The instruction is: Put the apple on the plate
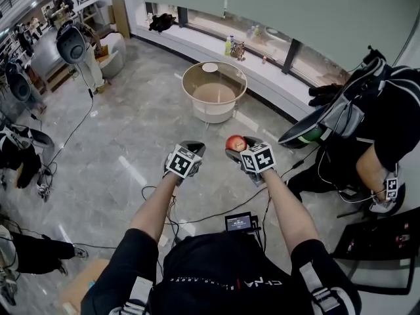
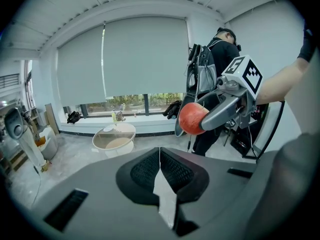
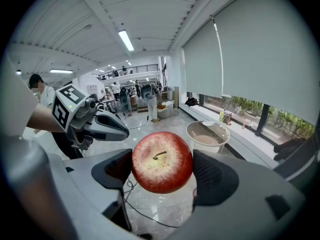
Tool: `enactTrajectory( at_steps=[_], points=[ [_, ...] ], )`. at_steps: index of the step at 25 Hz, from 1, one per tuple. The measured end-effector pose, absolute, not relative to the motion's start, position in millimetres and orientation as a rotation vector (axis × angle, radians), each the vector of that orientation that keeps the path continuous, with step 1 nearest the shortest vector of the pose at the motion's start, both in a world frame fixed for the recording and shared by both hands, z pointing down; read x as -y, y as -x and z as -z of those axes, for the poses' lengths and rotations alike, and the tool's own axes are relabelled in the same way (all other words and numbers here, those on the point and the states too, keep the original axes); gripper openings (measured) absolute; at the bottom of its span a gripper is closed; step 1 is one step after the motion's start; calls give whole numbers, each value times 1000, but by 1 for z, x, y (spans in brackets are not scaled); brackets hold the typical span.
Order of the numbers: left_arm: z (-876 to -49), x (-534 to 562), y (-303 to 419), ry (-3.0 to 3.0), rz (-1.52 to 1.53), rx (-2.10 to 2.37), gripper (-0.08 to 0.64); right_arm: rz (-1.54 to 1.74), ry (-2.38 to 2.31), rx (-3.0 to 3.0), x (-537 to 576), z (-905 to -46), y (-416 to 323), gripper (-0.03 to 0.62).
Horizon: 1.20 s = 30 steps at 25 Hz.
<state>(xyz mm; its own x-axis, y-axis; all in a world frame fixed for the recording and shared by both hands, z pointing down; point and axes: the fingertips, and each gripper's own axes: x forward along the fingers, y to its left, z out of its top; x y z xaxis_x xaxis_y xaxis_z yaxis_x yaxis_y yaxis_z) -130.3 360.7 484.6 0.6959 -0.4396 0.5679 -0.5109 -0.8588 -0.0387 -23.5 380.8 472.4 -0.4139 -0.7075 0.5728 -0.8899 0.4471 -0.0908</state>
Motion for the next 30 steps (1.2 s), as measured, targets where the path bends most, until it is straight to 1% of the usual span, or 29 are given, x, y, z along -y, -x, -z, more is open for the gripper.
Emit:
enactTrajectory(
  at_steps=[5,10,20,24,30],
  points=[
    [-498,-370,128,-2757,-906,803,19,-536,-1325,2243,-389,-485,15,394],
    [-507,-371,106,-2743,-981,807,17,-551,-1328,2268,-385,-491,-9,394],
    [-527,-353,93,-2698,-940,770,17,-623,-1314,2234,-363,-528,-31,394],
    [-556,-314,89,-2674,-961,733,16,-648,-1307,2209,-330,-548,-34,394],
    [-576,-200,71,-2687,-965,652,17,-653,-1376,2173,-218,-557,-47,394]
  ],
)
